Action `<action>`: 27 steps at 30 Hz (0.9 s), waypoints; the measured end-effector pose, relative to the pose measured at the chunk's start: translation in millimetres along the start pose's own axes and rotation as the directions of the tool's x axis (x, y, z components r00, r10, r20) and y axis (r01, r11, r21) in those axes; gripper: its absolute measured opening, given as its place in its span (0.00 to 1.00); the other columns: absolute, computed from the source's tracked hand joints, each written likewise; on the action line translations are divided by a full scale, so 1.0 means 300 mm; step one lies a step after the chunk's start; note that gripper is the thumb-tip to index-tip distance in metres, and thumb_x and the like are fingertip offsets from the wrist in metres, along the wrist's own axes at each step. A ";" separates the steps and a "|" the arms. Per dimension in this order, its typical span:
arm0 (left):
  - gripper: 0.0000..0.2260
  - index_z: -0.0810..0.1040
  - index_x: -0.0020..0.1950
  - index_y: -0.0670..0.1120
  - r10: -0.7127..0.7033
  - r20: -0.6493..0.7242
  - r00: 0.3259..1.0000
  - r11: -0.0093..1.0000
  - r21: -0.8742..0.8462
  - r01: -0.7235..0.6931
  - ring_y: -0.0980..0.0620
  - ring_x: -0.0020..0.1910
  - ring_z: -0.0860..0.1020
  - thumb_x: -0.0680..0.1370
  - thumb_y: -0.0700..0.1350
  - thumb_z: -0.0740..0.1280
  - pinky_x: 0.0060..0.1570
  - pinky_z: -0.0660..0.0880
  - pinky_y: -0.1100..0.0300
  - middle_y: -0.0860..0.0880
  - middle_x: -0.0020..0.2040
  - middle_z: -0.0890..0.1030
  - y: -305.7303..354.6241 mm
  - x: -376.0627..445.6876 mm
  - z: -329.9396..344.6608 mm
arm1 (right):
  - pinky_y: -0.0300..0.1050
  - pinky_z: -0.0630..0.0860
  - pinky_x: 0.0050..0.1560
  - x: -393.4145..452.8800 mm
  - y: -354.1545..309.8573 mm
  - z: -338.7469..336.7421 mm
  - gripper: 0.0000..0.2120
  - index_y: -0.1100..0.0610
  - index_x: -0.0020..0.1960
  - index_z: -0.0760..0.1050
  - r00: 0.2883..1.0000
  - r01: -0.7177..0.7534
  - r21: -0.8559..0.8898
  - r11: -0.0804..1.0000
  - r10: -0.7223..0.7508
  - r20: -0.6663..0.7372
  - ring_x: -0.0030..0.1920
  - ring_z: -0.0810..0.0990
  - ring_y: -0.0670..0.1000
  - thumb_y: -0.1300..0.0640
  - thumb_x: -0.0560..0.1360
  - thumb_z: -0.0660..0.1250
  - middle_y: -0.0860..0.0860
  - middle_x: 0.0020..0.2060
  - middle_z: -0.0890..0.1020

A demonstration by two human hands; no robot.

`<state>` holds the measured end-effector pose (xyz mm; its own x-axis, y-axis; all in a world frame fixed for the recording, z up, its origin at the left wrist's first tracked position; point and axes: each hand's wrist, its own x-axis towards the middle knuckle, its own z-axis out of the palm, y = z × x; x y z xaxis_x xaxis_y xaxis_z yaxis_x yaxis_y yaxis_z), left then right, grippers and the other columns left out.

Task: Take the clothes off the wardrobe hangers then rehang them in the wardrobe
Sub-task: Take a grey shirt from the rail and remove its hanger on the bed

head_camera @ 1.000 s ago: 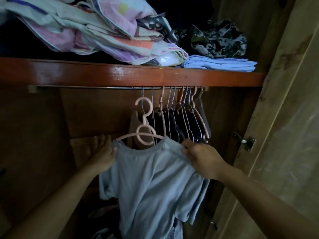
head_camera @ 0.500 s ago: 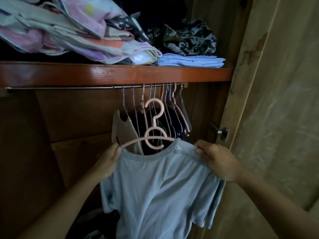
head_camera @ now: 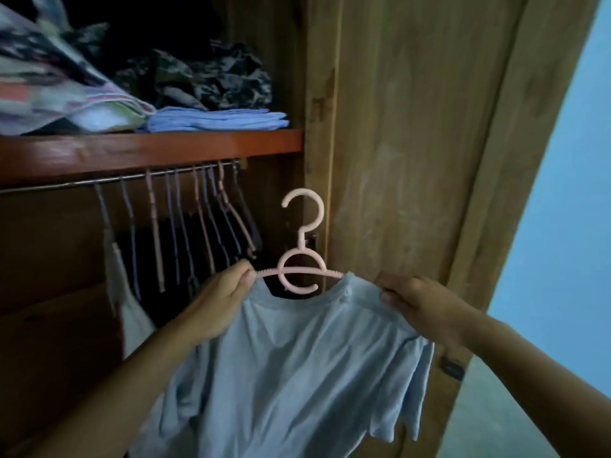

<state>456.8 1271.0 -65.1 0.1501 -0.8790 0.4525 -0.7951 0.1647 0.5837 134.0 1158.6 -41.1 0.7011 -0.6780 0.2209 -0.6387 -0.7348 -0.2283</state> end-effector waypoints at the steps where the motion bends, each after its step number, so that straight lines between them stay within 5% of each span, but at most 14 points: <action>1: 0.13 0.67 0.39 0.52 0.024 0.027 0.999 1.000 -0.006 -0.024 0.54 0.33 0.70 0.82 0.53 0.54 0.39 0.71 0.47 0.53 0.33 0.70 0.041 0.020 0.036 | 0.42 0.70 0.53 -0.039 0.042 -0.016 0.12 0.48 0.64 0.74 0.999 -0.037 -0.015 0.999 0.037 -0.008 0.58 0.79 0.53 0.52 0.83 0.57 0.49 0.58 0.81; 4: 0.11 0.71 0.42 0.52 0.119 0.078 0.990 0.988 -0.109 -0.110 0.55 0.37 0.74 0.82 0.51 0.54 0.42 0.72 0.53 0.53 0.36 0.74 0.174 0.074 0.149 | 0.38 0.67 0.51 -0.145 0.113 -0.056 0.13 0.46 0.65 0.74 0.997 -0.079 0.003 0.997 0.079 0.002 0.58 0.79 0.51 0.53 0.84 0.57 0.44 0.55 0.80; 8: 0.10 0.77 0.48 0.45 0.170 0.082 0.982 0.954 -0.264 -0.144 0.57 0.39 0.78 0.83 0.39 0.57 0.40 0.74 0.62 0.52 0.40 0.79 0.339 0.150 0.330 | 0.48 0.74 0.58 -0.279 0.170 -0.114 0.11 0.46 0.62 0.73 0.984 -0.177 -0.041 0.983 0.177 0.001 0.56 0.79 0.51 0.52 0.84 0.54 0.46 0.56 0.81; 13: 0.10 0.76 0.47 0.45 0.268 0.128 0.955 0.892 -0.406 -0.196 0.61 0.34 0.73 0.83 0.36 0.57 0.36 0.70 0.68 0.48 0.39 0.78 0.469 0.215 0.488 | 0.43 0.71 0.45 -0.443 0.226 -0.178 0.05 0.45 0.53 0.74 0.937 -0.349 -0.017 0.937 0.348 -0.024 0.38 0.75 0.42 0.48 0.82 0.60 0.40 0.42 0.79; 17: 0.09 0.75 0.49 0.45 0.363 0.222 0.905 0.852 -0.473 -0.226 0.61 0.35 0.74 0.84 0.38 0.57 0.36 0.71 0.66 0.46 0.42 0.79 0.567 0.258 0.598 | 0.39 0.75 0.47 -0.528 0.187 -0.233 0.23 0.39 0.59 0.76 0.873 -0.463 0.087 0.882 0.470 -0.132 0.44 0.78 0.41 0.28 0.72 0.58 0.33 0.47 0.79; 19: 0.09 0.74 0.49 0.48 0.399 0.257 0.880 0.829 -0.511 -0.227 0.62 0.38 0.76 0.84 0.40 0.57 0.39 0.74 0.66 0.49 0.43 0.79 0.615 0.271 0.638 | 0.37 0.74 0.49 -0.566 0.158 -0.238 0.28 0.36 0.63 0.74 0.851 -0.490 0.058 0.870 0.492 -0.183 0.47 0.77 0.40 0.26 0.71 0.54 0.31 0.48 0.79; 23: 0.08 0.74 0.50 0.47 0.520 0.331 0.788 0.760 -0.599 -0.250 0.49 0.46 0.80 0.84 0.40 0.57 0.47 0.79 0.47 0.47 0.46 0.80 0.691 0.261 0.700 | 0.35 0.71 0.46 -0.645 0.101 -0.220 0.14 0.40 0.59 0.81 0.769 -0.590 0.018 0.807 0.569 -0.291 0.46 0.78 0.41 0.39 0.78 0.63 0.36 0.43 0.83; 27: 0.06 0.72 0.50 0.53 0.644 0.339 0.686 0.705 -0.613 -0.358 0.59 0.39 0.79 0.84 0.46 0.56 0.37 0.77 0.59 0.55 0.40 0.78 0.748 0.204 0.764 | 0.32 0.72 0.45 -0.767 0.037 -0.201 0.08 0.45 0.52 0.83 0.675 -0.713 0.020 0.701 0.693 -0.255 0.44 0.79 0.41 0.46 0.79 0.66 0.40 0.44 0.84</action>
<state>152.9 1151.6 -61.0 -0.6081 -0.6487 0.4576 -0.2539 0.7051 0.6621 -53.5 1305.3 -37.1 -0.0505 -0.9714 0.2322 -0.9410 -0.0316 -0.3368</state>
